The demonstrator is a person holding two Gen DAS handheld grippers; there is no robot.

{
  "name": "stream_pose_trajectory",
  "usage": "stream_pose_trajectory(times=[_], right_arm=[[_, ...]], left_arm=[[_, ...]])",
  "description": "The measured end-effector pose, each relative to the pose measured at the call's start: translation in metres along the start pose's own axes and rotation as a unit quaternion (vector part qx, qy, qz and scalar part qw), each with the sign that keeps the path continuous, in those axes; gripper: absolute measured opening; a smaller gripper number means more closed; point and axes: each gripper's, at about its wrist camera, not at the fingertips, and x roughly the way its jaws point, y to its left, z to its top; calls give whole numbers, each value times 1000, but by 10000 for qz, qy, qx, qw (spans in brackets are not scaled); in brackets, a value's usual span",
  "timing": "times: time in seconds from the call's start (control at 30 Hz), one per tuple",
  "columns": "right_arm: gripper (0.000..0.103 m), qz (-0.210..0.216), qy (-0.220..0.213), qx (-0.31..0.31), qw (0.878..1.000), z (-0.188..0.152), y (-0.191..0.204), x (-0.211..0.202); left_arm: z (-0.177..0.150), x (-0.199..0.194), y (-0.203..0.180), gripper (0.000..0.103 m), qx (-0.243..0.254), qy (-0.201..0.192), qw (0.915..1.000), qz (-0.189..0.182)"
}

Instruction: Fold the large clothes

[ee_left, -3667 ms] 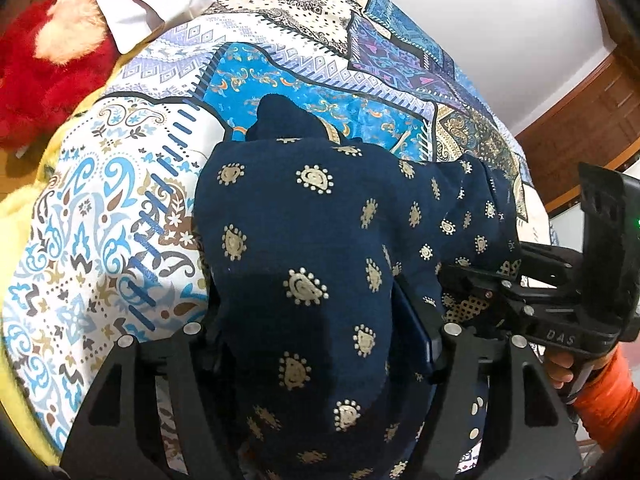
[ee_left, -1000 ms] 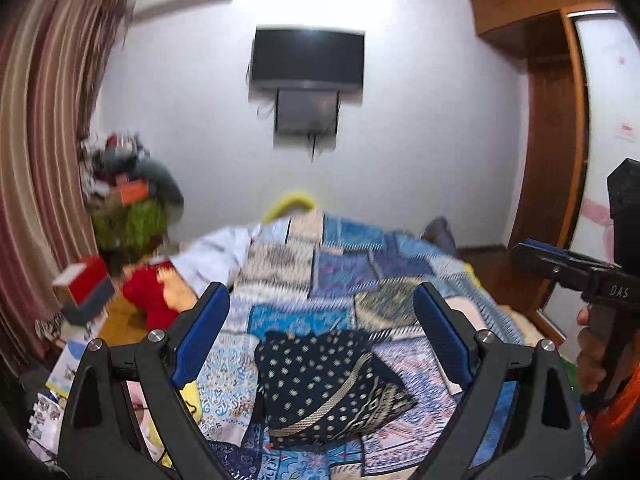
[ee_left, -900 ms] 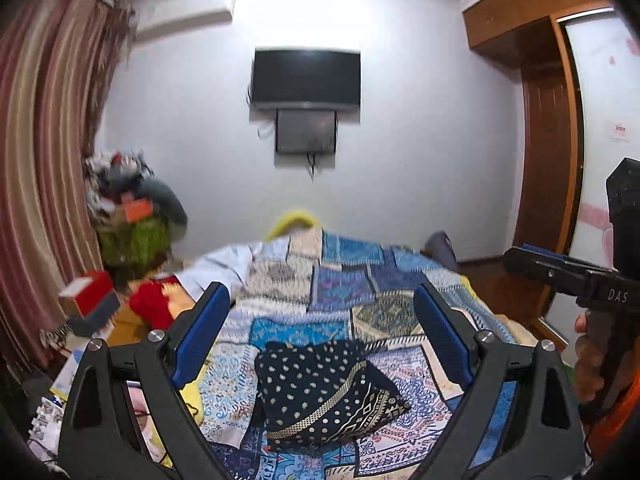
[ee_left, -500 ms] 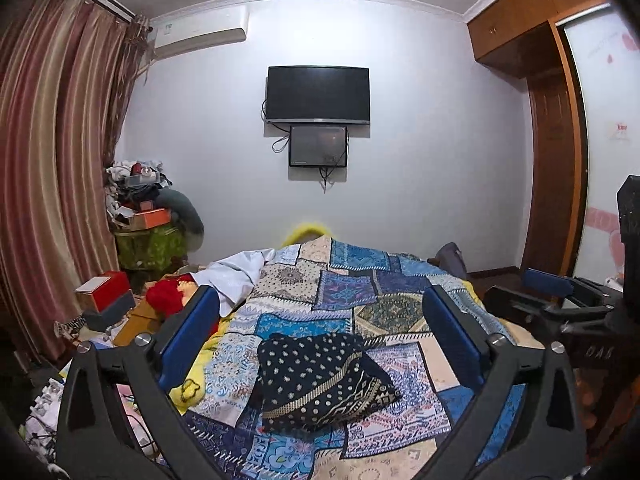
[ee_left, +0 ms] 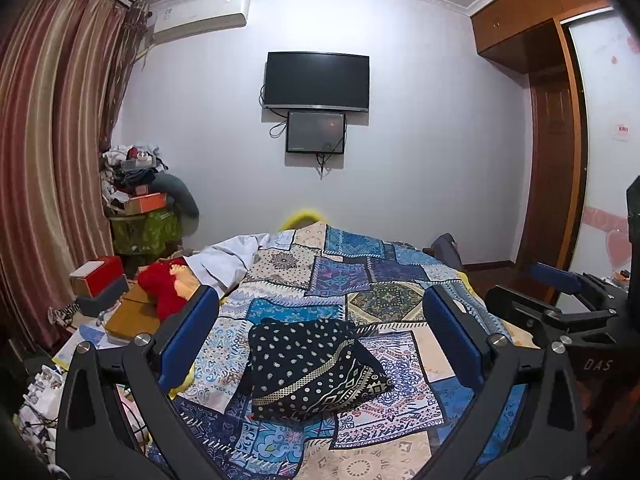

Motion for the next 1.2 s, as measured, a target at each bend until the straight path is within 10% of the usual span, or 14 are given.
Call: stream_pose_trajectory(times=[1.2], right_arm=[[103,-7,-3,120,9999,-1,1,-2]], left_arm=[[2,12,4,103,-146,145,9997,-158]])
